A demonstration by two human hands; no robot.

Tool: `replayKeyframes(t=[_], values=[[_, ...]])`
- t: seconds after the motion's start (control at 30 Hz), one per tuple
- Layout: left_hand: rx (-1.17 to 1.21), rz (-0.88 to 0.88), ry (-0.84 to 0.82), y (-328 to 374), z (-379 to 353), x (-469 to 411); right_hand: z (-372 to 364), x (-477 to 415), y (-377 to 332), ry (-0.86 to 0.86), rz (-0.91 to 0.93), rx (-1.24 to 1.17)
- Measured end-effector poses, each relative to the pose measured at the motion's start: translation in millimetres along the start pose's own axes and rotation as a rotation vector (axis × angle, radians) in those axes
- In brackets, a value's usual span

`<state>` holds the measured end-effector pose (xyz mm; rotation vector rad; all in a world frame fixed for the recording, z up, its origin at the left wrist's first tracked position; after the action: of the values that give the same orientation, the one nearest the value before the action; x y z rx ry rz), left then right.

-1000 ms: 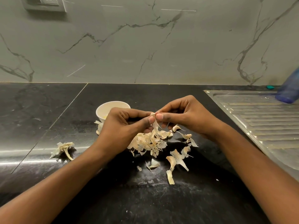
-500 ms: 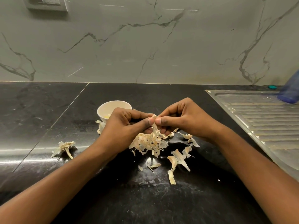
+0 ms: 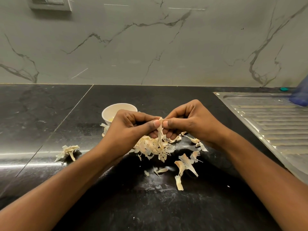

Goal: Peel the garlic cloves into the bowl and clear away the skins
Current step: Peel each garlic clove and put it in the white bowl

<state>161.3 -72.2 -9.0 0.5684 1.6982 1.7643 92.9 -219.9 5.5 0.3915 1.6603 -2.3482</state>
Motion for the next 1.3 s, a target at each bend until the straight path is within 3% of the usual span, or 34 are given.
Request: replayKeyframes(t=[0.4, 0.87, 1.3], values=[[0.034, -0.003, -0.014, -1.9, -1.1, 0.1, 1.9, 1.0, 3.9, 0.011, -0.047, -0.105], [0.120, 0.045, -0.044, 1.1, 0.3, 2.9, -1.4, -1.5, 4.2, 0.140, -0.014, -0.166], [0.161, 0.102, 0.017, -0.8, 0.7, 3.7, 0.8, 0.9, 12.9, 0.036, -0.072, -0.174]])
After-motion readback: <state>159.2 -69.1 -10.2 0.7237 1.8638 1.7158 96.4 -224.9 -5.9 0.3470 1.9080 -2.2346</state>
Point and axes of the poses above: each hand's wrist, its own x-axis away from the middle knuckle, its own z-axis out of the back of the hand, y = z × x, the point moved 9 cm from there along -x, towards the middle knuckle, and after that the axes turned 12 degrees about z, right-handed, at the moved point
